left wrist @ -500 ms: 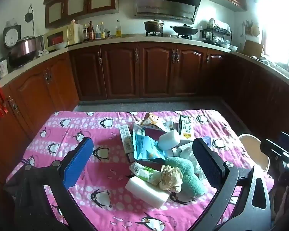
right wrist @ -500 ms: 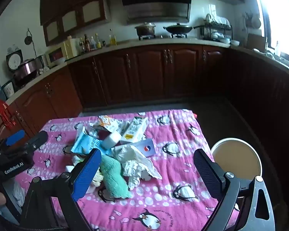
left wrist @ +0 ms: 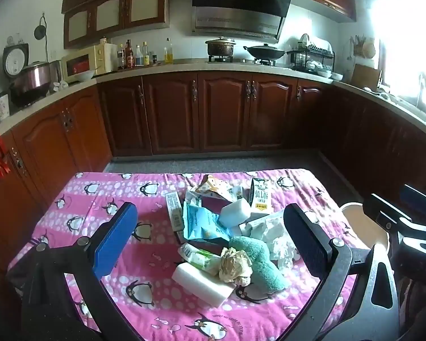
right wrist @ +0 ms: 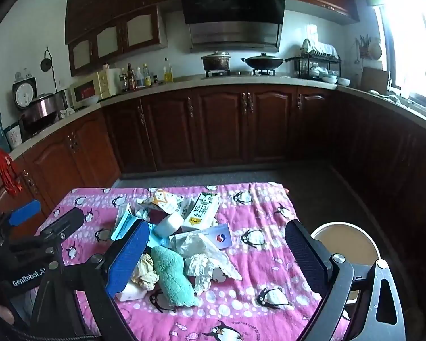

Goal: Collect trash

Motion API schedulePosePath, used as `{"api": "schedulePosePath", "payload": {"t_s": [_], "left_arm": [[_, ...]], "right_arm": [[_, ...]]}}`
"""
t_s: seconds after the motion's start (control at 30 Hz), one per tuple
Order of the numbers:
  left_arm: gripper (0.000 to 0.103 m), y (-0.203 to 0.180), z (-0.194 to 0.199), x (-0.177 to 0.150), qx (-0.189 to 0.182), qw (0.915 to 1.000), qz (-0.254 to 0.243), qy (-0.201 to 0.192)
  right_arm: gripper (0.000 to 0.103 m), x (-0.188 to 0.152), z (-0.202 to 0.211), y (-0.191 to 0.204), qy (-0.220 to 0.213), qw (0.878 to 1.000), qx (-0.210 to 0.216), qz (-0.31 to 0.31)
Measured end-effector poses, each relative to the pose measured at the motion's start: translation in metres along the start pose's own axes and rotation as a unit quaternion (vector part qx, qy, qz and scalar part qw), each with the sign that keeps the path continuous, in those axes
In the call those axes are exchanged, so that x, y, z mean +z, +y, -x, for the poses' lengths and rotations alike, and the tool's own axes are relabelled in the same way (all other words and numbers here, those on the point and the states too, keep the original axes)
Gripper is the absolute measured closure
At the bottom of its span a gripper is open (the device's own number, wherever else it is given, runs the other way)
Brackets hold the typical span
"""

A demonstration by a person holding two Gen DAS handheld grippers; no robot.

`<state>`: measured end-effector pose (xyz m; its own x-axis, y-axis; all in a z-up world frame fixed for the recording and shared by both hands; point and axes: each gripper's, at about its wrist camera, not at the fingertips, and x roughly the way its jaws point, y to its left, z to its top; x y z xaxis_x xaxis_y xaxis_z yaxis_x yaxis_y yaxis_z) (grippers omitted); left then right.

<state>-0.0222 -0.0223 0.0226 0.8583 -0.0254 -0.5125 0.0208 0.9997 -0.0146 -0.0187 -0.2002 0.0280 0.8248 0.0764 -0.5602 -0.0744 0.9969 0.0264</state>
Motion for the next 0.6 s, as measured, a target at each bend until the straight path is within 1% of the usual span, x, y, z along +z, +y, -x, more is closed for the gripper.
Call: {"api": "schedulePosePath", "payload": {"t_s": [0.1, 0.27, 0.6], "left_arm": [[0.001, 0.0, 0.0059, 0.0009, 0.0, 1.0, 0.005, -0.006], [0.001, 0.0072, 0.0009, 0.0013, -0.004, 0.9998, 0.017, -0.006], [0.001, 0.0085, 0.0003, -0.0011, -0.012, 0.9996, 0.027, -0.003]], "right_arm": [[0.008, 0.0021, 0.0026, -0.0004, -0.003, 1.0, 0.002, -0.001], [0.008, 0.0025, 0.0036, 0.0027, -0.007, 1.0, 0.0, 0.0], [0.008, 0.0012, 0.0033, 0.0024, -0.01, 1.0, 0.0, -0.003]]}}
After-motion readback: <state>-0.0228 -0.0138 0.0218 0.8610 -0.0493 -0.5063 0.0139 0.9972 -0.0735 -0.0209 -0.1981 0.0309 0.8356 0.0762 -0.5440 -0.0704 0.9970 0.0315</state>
